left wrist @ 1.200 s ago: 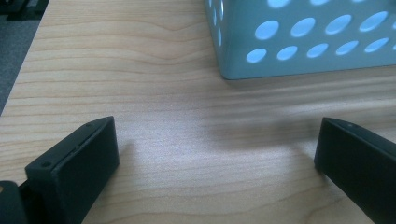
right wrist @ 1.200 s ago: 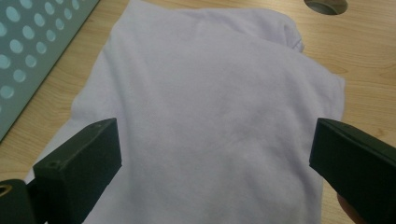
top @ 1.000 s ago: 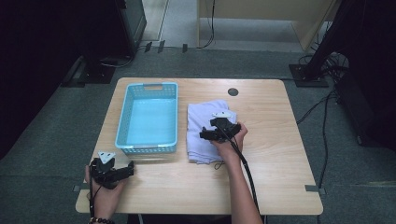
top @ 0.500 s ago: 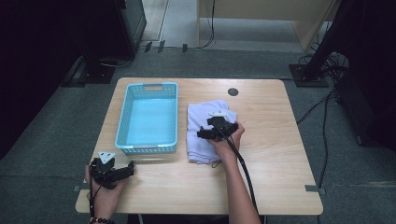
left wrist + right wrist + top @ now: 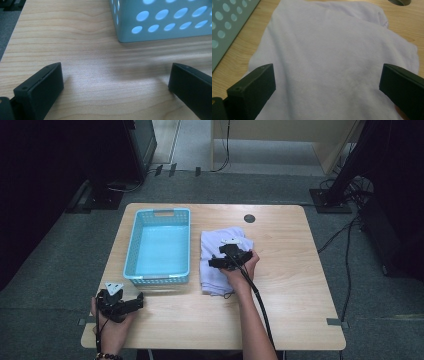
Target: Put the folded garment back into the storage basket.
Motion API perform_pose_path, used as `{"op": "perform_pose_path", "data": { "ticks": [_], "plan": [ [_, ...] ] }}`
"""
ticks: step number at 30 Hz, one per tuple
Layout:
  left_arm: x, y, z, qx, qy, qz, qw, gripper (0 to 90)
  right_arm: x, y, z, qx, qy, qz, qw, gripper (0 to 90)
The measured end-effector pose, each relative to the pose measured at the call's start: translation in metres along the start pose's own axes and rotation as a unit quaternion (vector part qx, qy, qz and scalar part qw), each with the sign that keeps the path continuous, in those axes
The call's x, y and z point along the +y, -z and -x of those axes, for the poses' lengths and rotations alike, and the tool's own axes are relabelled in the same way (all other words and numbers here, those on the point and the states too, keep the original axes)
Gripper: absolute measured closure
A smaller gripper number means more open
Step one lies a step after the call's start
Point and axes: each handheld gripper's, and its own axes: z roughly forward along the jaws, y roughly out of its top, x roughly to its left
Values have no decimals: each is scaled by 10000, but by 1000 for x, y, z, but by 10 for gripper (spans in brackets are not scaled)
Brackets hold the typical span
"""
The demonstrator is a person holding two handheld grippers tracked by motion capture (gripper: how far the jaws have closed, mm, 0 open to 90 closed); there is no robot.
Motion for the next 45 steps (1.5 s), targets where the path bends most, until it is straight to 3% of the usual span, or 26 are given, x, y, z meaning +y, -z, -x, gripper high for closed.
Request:
{"op": "perform_pose_path", "data": {
  "ticks": [16, 28, 34, 41, 45],
  "plan": [
    [0, 0, 0, -6, 8, 8, 10000, 0, 2, -10, -10, 6, -3, -106, 9999, 0],
    [1, -1, 1, -3, 5, 5, 10000, 0, 13, -15, -9, -202, -134, -196, 9995, 0],
    [1, -1, 1, 0, 5, 3, 10000, 0, 7, -22, -15, -163, -167, -386, 9990, 0],
    [1, -1, 1, 5, 12, 7, 10000, 0, 8, -27, -23, -102, -115, -393, 9991, 0],
    [2, -2, 1, 5, 15, 6, 10000, 0, 5, -31, -25, -213, 2, -487, 9986, 0]
  ]
}}
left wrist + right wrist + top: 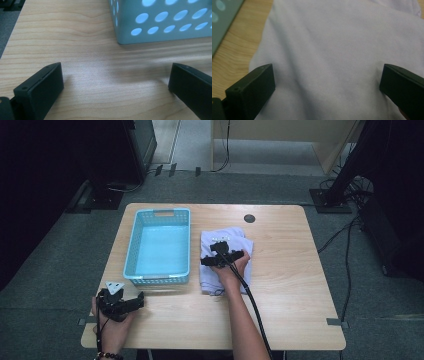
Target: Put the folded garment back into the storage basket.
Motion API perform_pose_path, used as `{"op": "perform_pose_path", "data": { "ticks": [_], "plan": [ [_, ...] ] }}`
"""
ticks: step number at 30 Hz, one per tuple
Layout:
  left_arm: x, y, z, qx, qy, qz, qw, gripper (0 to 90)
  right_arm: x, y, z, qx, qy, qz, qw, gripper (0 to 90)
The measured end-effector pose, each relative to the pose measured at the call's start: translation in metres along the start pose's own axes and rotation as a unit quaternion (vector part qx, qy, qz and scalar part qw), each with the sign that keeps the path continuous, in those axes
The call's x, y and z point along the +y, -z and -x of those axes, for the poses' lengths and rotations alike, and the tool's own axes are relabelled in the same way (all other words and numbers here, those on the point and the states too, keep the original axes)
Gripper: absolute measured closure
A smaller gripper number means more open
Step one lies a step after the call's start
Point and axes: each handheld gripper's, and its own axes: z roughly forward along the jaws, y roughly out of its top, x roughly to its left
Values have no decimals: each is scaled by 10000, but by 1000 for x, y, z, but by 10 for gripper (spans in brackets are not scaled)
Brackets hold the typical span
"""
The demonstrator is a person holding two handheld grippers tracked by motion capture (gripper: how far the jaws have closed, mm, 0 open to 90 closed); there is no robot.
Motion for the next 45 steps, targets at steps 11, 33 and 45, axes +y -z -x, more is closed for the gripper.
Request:
{"op": "perform_pose_path", "data": {
  "ticks": [11, 33, 45],
  "plan": [
    [0, 0, 0, 9, 9, 1, 10000, 0, -15, 0, 7, 145, -32, 405, 9991, 79],
    [1, -1, 0, 10, 10, -3, 10000, 0, -26, 12, 14, 2, -654, 1012, 9927, 708],
    [2, -1, -1, -1, -3, -7, 10000, 0, -5, 44, -3, 78, -657, 1321, 9890, 710]
  ]
}}
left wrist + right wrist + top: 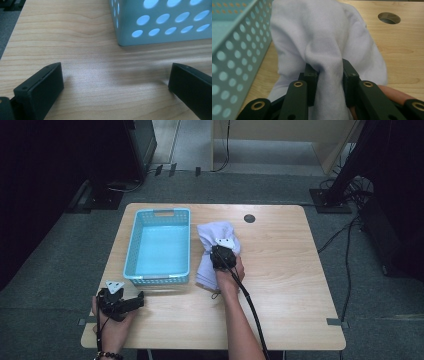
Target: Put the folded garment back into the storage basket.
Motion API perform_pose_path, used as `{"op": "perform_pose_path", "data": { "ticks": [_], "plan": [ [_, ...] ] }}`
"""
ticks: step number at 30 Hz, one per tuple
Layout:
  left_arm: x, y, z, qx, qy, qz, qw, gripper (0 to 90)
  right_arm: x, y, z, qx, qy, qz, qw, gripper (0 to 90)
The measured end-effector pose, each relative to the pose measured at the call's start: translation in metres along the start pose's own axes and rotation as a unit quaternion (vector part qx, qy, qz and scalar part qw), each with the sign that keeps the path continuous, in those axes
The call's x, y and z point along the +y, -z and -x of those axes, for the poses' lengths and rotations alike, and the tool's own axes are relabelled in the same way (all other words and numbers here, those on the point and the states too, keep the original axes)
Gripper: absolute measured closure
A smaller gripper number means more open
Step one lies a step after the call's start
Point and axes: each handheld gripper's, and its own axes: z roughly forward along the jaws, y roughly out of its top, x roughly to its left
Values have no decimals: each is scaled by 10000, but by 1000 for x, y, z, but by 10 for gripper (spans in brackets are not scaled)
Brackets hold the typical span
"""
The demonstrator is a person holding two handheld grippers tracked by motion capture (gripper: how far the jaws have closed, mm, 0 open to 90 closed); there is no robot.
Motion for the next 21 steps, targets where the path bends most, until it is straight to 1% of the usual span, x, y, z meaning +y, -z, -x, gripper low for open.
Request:
{"op": "perform_pose_path", "data": {
  "ticks": [4, 7, 9, 10, 12, 14, 16, 18, 21],
  "plan": [
    [0, 0, 0, 4, 7, 1, 10000, 0, 13, 10, 2, 30, 3, 121, 9999, 711],
    [0, 0, 0, 6, 7, 1, 10000, 0, 21, 17, 1, -56, 110, 238, 9996, 711],
    [0, 0, 0, 11, 5, -7, 10000, 0, 27, 23, 1, 45, -28, 264, 9996, 710],
    [0, 0, 0, 13, 10, -5, 10000, 0, 29, 24, 0, 49, -7, 291, 9996, 711],
    [0, 0, 0, 14, 15, -5, 10000, 0, 34, 27, -2, 3, 134, 332, 9994, 710],
    [0, 0, 0, 14, 14, -5, 10000, 0, 38, 29, -5, -32, 168, 345, 9993, 710],
    [0, 0, 0, 14, 16, -6, 10000, 0, 40, 30, -8, 3, 185, 365, 9992, 710],
    [0, 0, 0, 14, 15, -6, 10000, 0, 40, 31, -12, -13, 272, 345, 9990, 710],
    [1, 0, 0, 15, 13, -7, 10000, 0, 42, 31, -17, -2, 309, 329, 9990, 710]
  ]
}}
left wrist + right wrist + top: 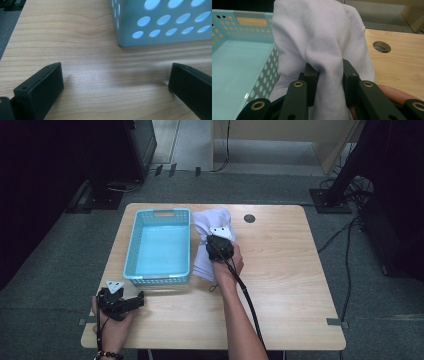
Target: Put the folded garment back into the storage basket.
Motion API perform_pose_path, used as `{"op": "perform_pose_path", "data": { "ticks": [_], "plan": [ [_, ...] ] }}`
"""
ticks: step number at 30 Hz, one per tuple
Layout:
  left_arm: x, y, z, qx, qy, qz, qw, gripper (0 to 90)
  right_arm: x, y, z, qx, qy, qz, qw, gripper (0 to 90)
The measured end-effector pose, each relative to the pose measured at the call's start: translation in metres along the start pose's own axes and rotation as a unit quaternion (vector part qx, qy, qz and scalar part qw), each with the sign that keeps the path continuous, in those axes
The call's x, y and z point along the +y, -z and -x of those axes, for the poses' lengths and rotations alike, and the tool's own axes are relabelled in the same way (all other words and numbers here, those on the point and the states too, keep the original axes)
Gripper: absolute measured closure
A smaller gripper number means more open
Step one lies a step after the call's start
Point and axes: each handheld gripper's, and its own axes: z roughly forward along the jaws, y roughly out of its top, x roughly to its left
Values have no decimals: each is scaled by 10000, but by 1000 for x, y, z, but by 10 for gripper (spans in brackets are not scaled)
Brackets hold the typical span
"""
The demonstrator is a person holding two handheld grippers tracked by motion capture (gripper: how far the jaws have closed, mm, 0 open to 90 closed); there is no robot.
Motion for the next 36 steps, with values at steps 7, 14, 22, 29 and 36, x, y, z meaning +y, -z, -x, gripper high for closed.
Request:
{"op": "perform_pose_path", "data": {
  "ticks": [7, 14, 22, 29, 36],
  "plan": [
    [1, -1, 0, -15, -7, 4, 10000, 0, 13, 0, -12, 6, 117, 33, 9999, 709],
    [1, -1, 0, -11, -5, 9, 10000, 0, 27, 2, -18, -5, 174, 43, 9998, 709],
    [0, 0, 0, -13, -7, 7, 10000, 0, 41, 8, -29, 14, 328, 24, 9995, 708],
    [1, -1, 0, -6, -2, 1, 10000, 0, 50, 8, -42, 150, 339, 69, 9993, 708],
    [1, -1, 0, -1, 0, 4, 10000, 0, 54, 7, -59, 243, 406, 83, 9988, 708]
  ]
}}
